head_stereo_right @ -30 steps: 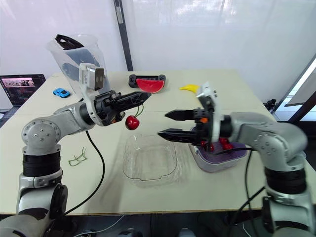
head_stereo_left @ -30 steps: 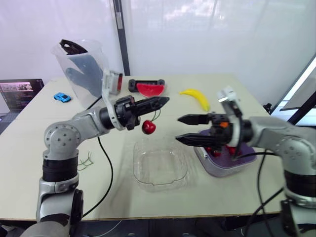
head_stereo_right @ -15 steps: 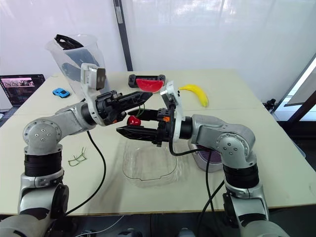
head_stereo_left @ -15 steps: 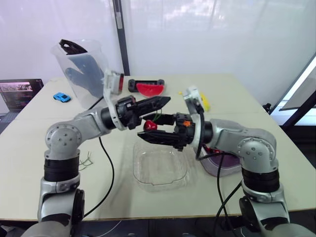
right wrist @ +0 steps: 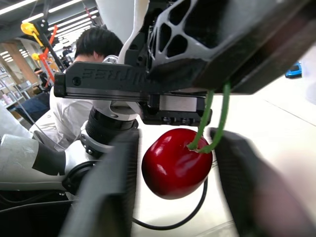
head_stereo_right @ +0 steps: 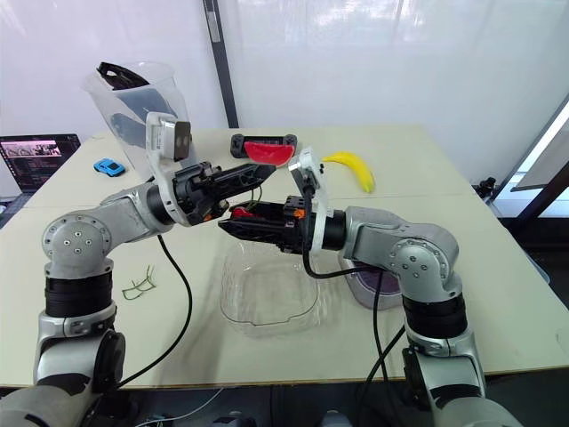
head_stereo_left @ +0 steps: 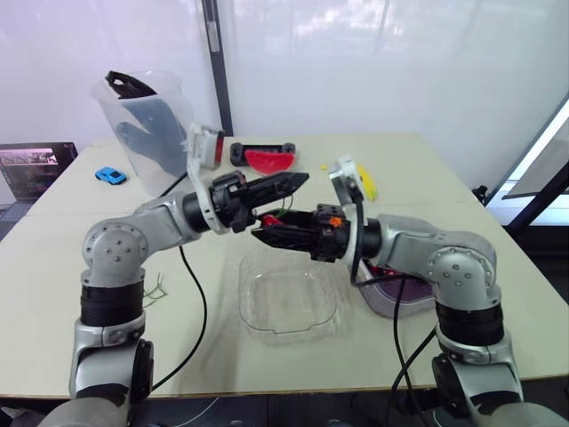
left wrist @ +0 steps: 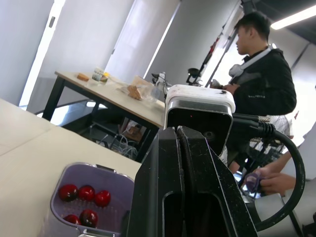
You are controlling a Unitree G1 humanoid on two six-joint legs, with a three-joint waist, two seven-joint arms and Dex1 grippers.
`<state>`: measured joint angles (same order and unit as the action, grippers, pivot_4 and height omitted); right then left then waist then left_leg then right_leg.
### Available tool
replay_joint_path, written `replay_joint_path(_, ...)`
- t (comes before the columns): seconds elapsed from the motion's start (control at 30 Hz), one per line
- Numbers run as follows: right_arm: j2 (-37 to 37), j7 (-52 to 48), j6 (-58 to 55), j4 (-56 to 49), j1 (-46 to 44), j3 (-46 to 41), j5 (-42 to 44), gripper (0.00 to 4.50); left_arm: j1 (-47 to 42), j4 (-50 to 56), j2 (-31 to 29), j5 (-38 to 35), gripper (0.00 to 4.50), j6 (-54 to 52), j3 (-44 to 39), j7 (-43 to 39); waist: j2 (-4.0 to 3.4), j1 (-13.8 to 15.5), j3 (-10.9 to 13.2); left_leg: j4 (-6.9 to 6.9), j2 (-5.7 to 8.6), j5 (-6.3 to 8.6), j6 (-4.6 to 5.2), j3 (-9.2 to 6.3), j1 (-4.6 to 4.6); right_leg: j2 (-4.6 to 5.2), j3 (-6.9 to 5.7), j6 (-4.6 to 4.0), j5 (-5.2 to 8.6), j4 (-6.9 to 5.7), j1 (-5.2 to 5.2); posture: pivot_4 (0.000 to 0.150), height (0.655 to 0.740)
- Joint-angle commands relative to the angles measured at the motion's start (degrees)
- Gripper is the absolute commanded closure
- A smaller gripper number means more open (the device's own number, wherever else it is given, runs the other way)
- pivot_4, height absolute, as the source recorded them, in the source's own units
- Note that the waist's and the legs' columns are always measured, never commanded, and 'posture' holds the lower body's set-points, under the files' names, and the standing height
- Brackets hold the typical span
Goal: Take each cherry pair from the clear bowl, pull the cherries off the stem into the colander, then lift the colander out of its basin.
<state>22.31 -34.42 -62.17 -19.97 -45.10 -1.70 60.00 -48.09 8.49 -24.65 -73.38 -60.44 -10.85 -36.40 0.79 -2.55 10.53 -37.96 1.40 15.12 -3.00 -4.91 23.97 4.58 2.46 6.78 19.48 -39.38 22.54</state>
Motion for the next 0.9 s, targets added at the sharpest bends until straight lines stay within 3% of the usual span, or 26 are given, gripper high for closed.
replay_joint_path(0.03, 0.7, -0.4, 0.3, -0.8, -0.7, -0.5, 0.9, 3.06, -1.6, 0.9, 0.0, -0.9, 4.5, 0.7, -0.5, -0.3, 0.0, 0.0, 0.0, 0.0, 0.0, 0.0, 0.0, 0.0, 0.0, 0.0, 0.0, 0.0, 0.0, 0.0, 0.0, 0.15, 0.74)
replay_joint_path(0.3, 2.8, -1.4, -0.2, -0.9, -0.1, 0.3, 0.3, 3.06, -1.3, 1.3, 0.0, -0.9, 4.5, 0.9, -0.5, -0.2, 0.0, 0.0, 0.0, 0.0, 0.0, 0.01, 0.02, 0.0, 0.0, 0.0, 0.0, 0.0, 0.0, 0.0, 0.0, 0.15, 0.74)
replay_joint_path(0.6, 11.5, -6.6, -3.0, -3.2, 1.1, 7.3, -3.3, 3.06, -0.9, 1.3, 0.8, -0.7, 4.5, 1.5, -0.2, -0.3, 0.01, 0.0, 0.0, 0.0, 0.0, 0.03, 0.06, -0.01, 0.0, -0.01, 0.0, 0.0, 0.0, 0.03, -0.03, 0.15, 0.74)
replay_joint_path(0.9, 13.8, -7.7, -3.3, -3.9, 2.3, 9.5, -6.9, 3.06, -0.9, 1.1, 1.1, -0.5, 4.5, 2.0, 0.0, -0.6, 0.0, 0.1, 0.0, 0.01, 0.0, 0.03, 0.06, 0.0, 0.0, -0.01, 0.01, 0.0, 0.0, 0.04, -0.01, 0.15, 0.74)
